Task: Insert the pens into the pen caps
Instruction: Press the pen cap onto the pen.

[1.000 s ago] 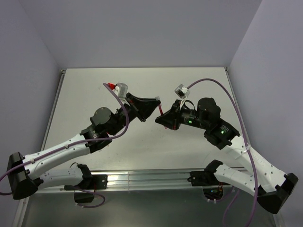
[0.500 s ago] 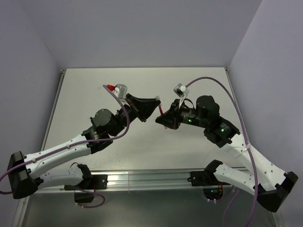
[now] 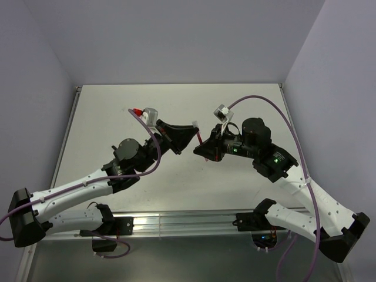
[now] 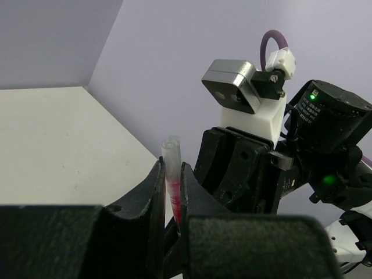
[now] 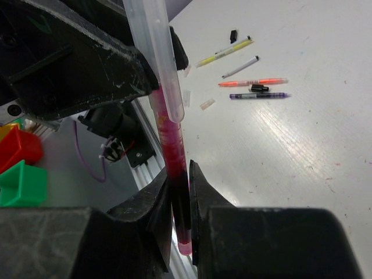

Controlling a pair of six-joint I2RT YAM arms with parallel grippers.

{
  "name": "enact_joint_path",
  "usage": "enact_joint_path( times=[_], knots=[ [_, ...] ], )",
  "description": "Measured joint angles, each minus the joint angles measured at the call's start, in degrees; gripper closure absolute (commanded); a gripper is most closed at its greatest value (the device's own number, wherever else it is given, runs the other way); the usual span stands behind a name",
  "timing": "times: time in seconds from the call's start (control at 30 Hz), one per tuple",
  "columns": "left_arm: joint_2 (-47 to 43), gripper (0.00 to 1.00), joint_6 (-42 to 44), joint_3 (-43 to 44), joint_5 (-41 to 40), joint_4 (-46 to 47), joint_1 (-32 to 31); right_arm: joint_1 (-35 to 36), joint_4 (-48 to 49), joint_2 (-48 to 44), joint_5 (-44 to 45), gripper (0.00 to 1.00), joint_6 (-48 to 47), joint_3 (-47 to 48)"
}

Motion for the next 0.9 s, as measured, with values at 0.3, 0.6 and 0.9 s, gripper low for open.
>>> enact_joint_path(
  times=[0.3, 0.6, 0.9],
  knots=[
    [-0.8, 1.0, -0.5, -2.9, 6.4, -5.5, -4.6, -2.0, 4.6, 1.3, 8.1, 1.0, 1.4, 4.0],
    [-2.1, 0.9, -0.2, -4.8, 11.5, -25.3, -9.4, -2.8, 17.4, 1.1, 12.3, 1.0, 2.1, 8.3],
    [-14.7, 0.32, 4.1, 6.1, 0.0, -36.2, -8.3, -2.8, 17.2, -2.1, 6.6, 1.0, 2.1, 3.8]
  ],
)
